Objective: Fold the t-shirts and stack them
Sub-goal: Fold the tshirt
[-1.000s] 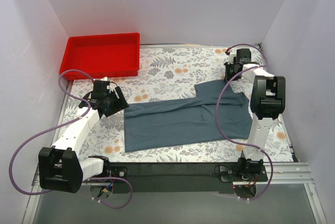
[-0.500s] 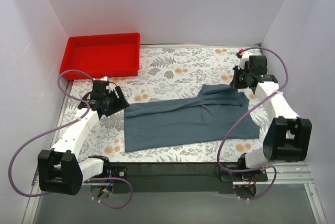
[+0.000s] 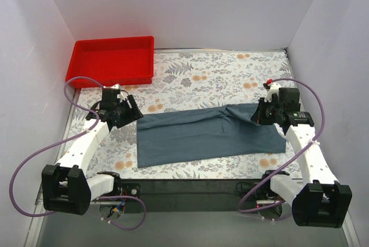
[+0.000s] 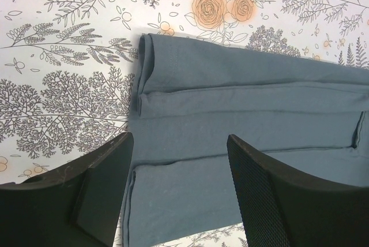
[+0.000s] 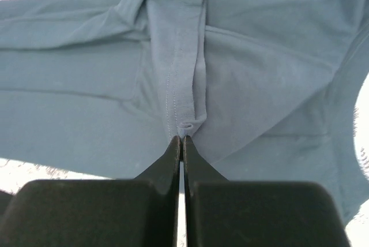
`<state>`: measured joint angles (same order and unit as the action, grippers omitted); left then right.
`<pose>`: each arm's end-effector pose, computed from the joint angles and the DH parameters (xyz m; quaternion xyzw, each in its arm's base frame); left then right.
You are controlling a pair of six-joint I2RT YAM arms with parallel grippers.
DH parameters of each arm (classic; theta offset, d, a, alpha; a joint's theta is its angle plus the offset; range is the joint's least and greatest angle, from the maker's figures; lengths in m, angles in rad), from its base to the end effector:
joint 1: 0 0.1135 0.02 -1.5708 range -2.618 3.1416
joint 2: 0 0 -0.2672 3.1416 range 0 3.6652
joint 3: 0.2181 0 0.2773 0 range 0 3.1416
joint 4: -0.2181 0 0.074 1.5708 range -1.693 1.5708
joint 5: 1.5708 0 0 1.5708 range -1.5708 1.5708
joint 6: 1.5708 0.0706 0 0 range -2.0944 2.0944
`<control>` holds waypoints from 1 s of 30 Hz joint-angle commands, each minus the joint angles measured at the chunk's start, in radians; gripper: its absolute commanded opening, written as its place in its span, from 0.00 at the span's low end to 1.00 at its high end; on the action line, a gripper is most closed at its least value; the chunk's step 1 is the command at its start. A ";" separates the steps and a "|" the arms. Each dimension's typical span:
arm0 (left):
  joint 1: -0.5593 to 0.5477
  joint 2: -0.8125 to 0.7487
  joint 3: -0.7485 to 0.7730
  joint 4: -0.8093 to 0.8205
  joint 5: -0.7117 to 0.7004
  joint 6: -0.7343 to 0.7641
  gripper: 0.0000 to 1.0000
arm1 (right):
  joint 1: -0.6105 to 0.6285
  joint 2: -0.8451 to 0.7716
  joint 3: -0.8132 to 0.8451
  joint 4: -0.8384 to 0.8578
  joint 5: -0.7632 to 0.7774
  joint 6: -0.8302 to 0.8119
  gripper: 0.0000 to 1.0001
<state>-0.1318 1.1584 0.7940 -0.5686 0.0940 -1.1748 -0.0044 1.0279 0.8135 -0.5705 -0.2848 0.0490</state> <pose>0.2699 -0.0425 0.2020 -0.4598 0.8298 -0.2258 0.2216 0.2596 0.0187 0.2431 -0.0299 0.9156 0.1395 0.3760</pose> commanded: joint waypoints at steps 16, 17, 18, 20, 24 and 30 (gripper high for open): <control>0.008 0.070 0.030 0.026 0.050 0.004 0.61 | 0.003 -0.077 -0.057 -0.353 0.122 0.121 0.01; 0.008 0.075 0.031 0.026 0.053 0.004 0.61 | 0.003 -0.071 -0.062 -0.362 0.133 0.129 0.01; 0.008 0.083 0.033 0.026 0.056 0.006 0.61 | 0.003 -0.068 -0.076 -0.365 0.139 0.141 0.01; 0.008 0.089 0.036 0.026 0.065 0.004 0.61 | 0.003 -0.055 -0.080 -0.370 0.157 0.150 0.10; 0.006 0.107 0.040 0.027 0.090 0.006 0.61 | 0.003 -0.038 -0.024 -0.361 0.153 0.120 0.38; -0.011 0.158 0.063 0.041 0.098 0.014 0.61 | 0.037 0.030 0.108 -0.223 -0.017 0.048 0.43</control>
<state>-0.1341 1.3045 0.8062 -0.5461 0.1726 -1.1748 0.0067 1.0370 0.8474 -0.8963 -0.2024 0.1390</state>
